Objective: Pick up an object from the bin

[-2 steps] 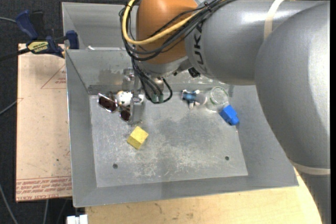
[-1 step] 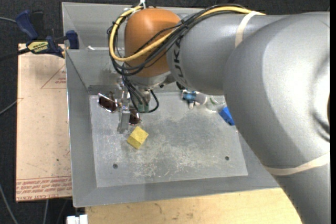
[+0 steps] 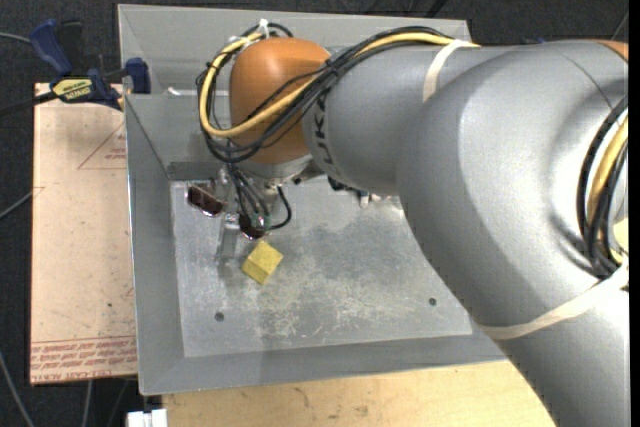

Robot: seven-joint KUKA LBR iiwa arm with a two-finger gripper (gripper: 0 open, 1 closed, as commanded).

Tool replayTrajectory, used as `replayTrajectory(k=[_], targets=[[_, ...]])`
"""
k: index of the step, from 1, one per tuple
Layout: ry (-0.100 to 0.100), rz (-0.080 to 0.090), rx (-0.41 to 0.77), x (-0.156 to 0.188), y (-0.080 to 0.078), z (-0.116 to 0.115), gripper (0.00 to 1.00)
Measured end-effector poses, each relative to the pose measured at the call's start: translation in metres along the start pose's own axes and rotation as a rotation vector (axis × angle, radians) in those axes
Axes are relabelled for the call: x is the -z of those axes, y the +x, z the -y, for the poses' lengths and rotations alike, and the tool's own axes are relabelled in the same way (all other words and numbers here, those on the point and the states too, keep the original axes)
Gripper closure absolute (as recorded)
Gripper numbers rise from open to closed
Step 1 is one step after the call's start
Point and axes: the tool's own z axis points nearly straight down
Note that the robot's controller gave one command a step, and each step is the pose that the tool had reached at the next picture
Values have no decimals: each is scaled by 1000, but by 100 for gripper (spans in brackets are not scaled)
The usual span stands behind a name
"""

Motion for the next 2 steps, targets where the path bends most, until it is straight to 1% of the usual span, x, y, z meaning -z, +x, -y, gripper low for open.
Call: replayTrajectory(k=[1,2], targets=[[-2,5,-25,27,-16,4,0],[-2,2,-2,1,-1,0,0]])
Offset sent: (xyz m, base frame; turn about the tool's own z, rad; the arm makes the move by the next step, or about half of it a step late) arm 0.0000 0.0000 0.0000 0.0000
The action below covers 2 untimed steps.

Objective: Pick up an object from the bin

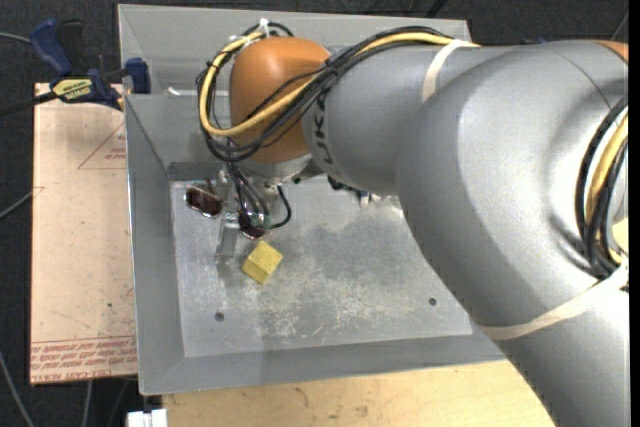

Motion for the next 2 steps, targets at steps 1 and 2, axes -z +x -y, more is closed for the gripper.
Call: replayTrajectory(k=[1,2], targets=[[-5,8,-193,-5,-14,8,100],[-5,8,-193,-5,-14,8,100]])
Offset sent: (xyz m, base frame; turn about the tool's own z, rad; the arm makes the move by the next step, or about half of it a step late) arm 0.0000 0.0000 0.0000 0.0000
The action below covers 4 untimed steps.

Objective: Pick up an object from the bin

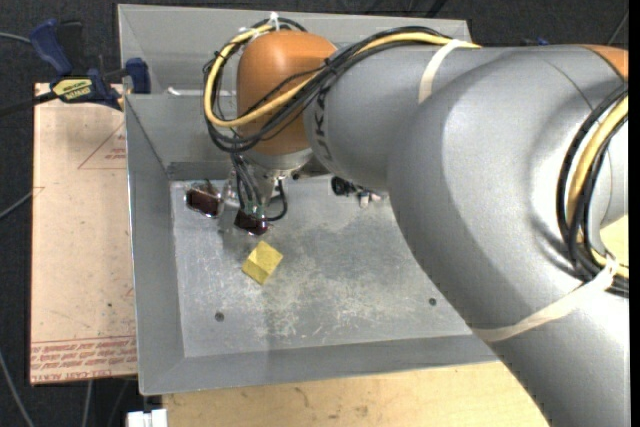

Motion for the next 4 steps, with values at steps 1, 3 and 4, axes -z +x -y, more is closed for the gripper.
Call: replayTrajectory(k=[1,3,4], targets=[[5,-7,-1,4,2,1,100],[8,-9,0,41,1,1,100],[5,-5,0,55,0,1,100]])
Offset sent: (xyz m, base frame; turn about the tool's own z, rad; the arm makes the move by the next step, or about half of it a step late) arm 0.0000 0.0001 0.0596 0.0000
